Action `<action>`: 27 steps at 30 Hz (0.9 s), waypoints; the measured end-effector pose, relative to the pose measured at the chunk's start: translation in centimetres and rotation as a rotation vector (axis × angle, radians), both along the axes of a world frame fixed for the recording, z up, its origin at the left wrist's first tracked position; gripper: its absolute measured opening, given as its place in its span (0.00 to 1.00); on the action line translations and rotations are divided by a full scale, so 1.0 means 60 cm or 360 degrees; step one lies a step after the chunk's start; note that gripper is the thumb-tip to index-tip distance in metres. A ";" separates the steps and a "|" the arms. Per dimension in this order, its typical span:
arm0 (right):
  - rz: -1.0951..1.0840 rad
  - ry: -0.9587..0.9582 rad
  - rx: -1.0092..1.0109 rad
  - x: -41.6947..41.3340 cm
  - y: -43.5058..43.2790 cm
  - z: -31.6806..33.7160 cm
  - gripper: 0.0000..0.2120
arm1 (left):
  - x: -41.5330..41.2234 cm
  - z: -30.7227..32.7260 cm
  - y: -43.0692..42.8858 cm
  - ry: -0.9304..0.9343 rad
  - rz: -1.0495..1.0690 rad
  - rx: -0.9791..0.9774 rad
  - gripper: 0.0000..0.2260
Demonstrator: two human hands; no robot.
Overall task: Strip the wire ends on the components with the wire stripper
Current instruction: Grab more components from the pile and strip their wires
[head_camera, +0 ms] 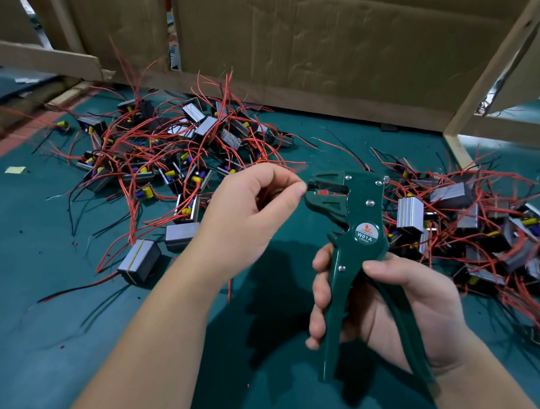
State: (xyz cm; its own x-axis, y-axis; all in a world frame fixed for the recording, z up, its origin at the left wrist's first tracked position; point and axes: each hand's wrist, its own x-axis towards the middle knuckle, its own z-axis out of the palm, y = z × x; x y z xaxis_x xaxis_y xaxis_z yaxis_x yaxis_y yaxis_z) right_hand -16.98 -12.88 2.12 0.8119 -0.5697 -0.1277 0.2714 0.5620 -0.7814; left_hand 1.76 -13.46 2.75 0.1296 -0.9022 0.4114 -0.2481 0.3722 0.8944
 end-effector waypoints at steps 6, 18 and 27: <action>-0.0071 0.0090 -0.0053 0.000 0.002 0.000 0.17 | 0.005 -0.004 -0.001 -0.0119 0.0053 -0.0025 0.09; -0.0142 0.0160 -0.0069 0.002 0.002 -0.003 0.15 | 0.003 -0.009 -0.004 -0.0028 0.0054 0.0059 0.08; -0.0468 0.0271 -0.0014 0.025 0.008 0.001 0.11 | -0.022 -0.005 0.004 0.0095 -0.0040 0.0238 0.13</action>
State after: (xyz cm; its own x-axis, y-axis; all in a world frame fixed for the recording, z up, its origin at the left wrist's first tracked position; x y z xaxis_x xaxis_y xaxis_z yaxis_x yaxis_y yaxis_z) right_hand -15.48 -12.37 2.17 0.5803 -0.7778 -0.2413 0.2861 0.4721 -0.8338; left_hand 0.46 -13.22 2.46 0.1263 -0.9560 0.2646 -0.1848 0.2394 0.9532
